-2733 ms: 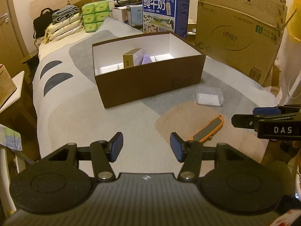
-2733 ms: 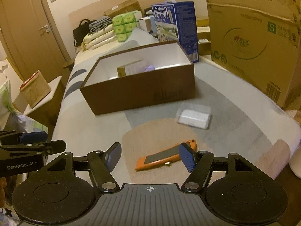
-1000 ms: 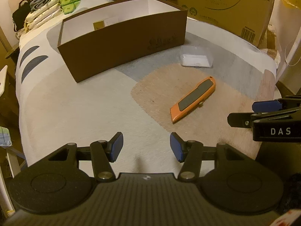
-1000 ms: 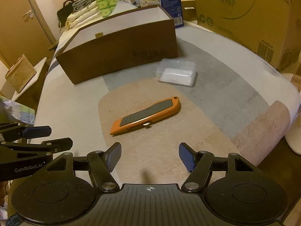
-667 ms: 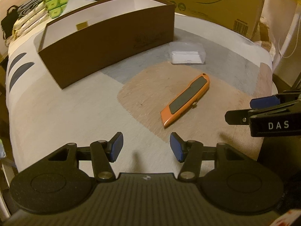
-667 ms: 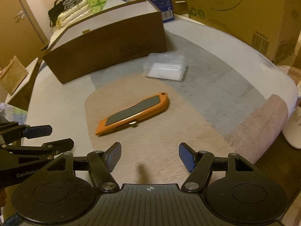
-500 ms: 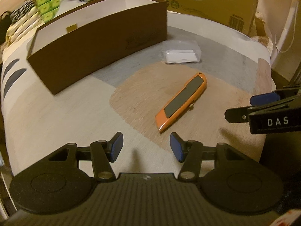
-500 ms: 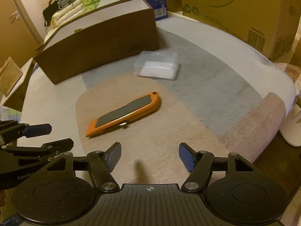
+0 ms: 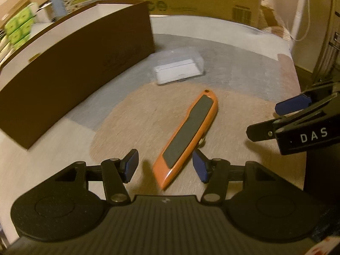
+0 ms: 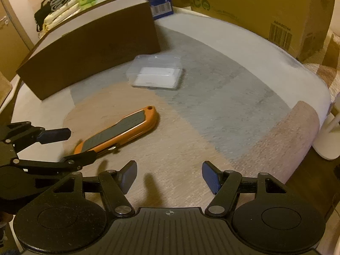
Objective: Organize rigid objects
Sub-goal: 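Close the left tool on the orange utility knife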
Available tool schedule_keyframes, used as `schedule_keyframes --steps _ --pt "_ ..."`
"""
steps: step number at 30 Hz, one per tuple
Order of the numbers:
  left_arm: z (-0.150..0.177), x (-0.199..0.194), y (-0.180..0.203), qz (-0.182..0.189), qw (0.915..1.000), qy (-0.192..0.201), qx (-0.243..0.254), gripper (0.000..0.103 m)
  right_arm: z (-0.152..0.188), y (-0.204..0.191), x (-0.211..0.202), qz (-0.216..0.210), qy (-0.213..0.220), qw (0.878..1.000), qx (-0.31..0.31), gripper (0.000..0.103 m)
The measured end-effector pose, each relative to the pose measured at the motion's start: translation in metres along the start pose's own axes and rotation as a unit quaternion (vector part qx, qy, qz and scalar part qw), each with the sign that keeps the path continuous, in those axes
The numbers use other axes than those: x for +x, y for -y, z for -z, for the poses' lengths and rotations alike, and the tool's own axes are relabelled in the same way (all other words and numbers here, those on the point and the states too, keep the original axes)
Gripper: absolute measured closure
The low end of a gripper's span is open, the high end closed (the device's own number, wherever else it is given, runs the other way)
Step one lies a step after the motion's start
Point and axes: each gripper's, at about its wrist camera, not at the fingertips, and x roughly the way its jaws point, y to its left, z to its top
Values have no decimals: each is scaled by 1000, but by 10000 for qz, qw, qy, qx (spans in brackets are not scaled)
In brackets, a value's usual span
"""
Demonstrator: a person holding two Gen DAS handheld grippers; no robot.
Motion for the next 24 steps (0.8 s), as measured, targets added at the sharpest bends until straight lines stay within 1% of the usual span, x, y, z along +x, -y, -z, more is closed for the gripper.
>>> schedule_keyframes --steps 8,11,12,13,15,17,21,24 --pt "-7 22 0 397 9990 -37 218 51 -2 9 5 83 -39 9999 102 38" --pt "-6 23 1 525 9982 10 290 56 -1 11 5 108 -70 9998 133 38" --pt "-6 23 1 572 9980 17 273 61 -1 11 6 111 -81 9998 144 38" --pt "-5 22 0 638 9977 32 234 61 -1 11 6 112 -86 9998 148 38" --pt "-3 20 -1 653 9975 70 247 64 -3 9 7 114 -89 9998 135 38" --pt "0 18 -1 620 9976 105 288 72 -3 8 7 100 -90 9998 122 38" --pt "5 13 -7 639 9978 136 116 75 -4 5 7 77 -90 9999 77 38" --pt "11 7 -11 488 9987 144 -8 75 -4 3 6 53 -79 9999 47 38"
